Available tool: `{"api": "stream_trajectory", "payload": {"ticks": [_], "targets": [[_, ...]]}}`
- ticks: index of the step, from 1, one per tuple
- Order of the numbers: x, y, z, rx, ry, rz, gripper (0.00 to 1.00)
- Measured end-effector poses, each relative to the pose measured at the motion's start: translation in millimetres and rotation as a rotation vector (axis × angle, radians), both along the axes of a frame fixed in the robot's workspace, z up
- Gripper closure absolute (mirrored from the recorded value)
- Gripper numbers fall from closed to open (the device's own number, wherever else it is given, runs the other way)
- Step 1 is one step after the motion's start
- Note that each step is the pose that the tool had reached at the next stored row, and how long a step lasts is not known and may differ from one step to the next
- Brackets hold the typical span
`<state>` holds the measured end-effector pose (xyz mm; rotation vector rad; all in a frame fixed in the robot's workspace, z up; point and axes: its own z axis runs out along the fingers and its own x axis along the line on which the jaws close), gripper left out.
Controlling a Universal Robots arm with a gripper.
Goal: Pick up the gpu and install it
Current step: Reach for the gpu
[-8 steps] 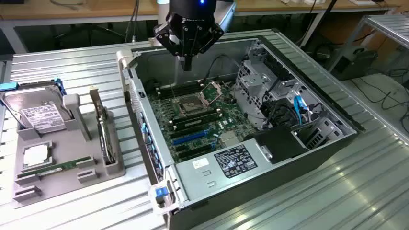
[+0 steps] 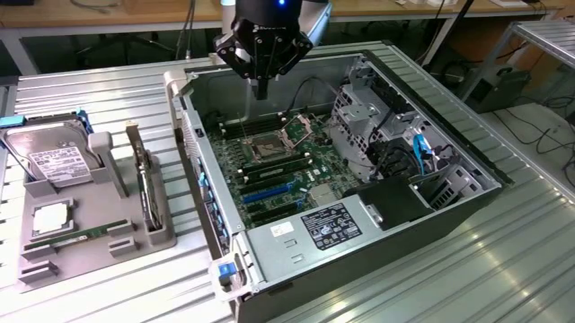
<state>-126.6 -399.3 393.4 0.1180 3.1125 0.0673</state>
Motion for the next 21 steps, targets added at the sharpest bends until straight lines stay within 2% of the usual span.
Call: {"api": "stream_trajectory", "payload": {"ticks": [3, 6, 8, 17, 21], "targets": [[-20.0, -3.0, -0.5, 0.0003, -0.0002, 0.001, 0.89], [-37.3, -3.8, -1.1, 0.0002, -0.0002, 0.001, 0.89], [-53.3, -4.0, -2.2, 0.0002, -0.0001, 0.001, 0.89], [-94.5, -4.3, -10.3, 0.0, 0.0, 0.001, 0.89], [-118.7, -4.6, -16.5, -0.0005, -0.0001, 0.001, 0.89]]}}
